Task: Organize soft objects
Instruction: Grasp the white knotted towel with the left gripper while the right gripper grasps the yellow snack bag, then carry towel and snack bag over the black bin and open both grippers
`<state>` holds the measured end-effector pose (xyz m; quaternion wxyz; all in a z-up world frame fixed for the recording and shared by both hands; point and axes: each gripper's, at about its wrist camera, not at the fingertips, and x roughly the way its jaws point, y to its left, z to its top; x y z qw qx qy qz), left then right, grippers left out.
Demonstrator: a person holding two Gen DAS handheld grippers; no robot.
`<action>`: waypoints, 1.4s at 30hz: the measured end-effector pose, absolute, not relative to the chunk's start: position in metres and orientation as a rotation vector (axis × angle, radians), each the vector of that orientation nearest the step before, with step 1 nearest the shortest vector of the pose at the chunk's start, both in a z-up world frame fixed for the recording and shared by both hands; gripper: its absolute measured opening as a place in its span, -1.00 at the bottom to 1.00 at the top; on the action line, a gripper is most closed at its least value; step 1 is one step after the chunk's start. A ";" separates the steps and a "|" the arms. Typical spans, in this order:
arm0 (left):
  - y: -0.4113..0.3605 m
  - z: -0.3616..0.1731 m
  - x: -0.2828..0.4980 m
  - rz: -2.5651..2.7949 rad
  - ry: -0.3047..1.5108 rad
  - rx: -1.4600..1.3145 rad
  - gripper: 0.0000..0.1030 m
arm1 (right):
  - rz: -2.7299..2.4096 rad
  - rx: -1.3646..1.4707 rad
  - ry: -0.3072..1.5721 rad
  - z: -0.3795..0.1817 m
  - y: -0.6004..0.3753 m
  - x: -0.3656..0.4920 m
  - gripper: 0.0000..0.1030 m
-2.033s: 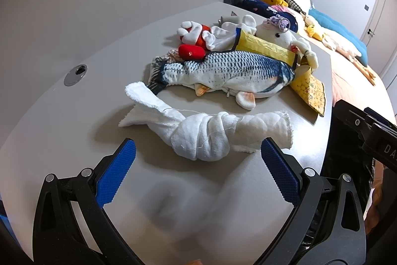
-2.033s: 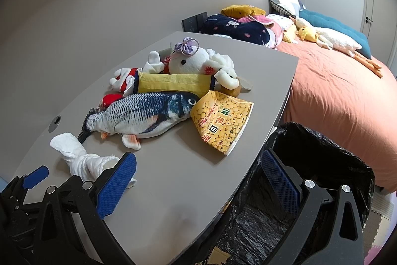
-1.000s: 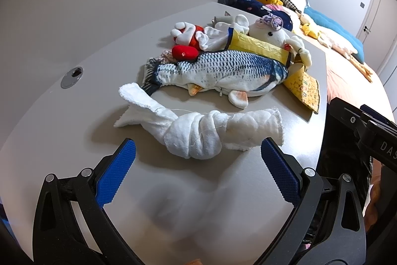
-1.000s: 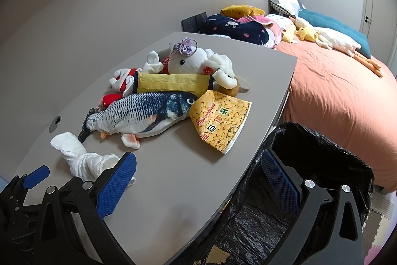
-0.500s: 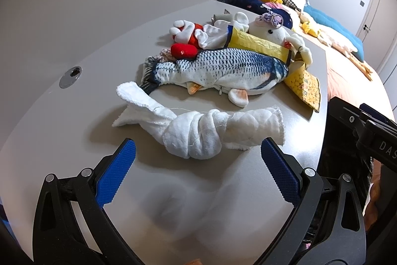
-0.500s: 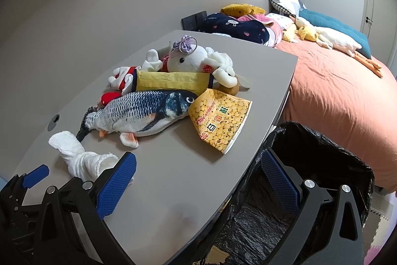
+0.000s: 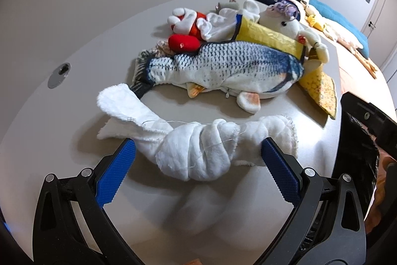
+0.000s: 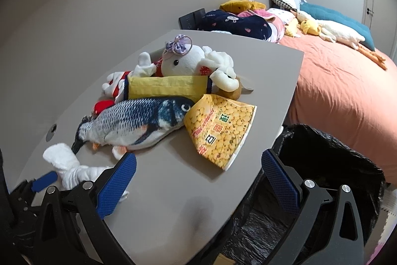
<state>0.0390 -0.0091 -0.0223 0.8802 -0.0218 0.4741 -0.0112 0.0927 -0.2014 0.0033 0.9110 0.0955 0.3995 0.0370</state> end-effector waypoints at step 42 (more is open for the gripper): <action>0.027 -0.033 0.049 -0.055 0.967 -0.174 0.13 | 0.096 0.353 0.797 -0.007 -0.216 0.142 -0.51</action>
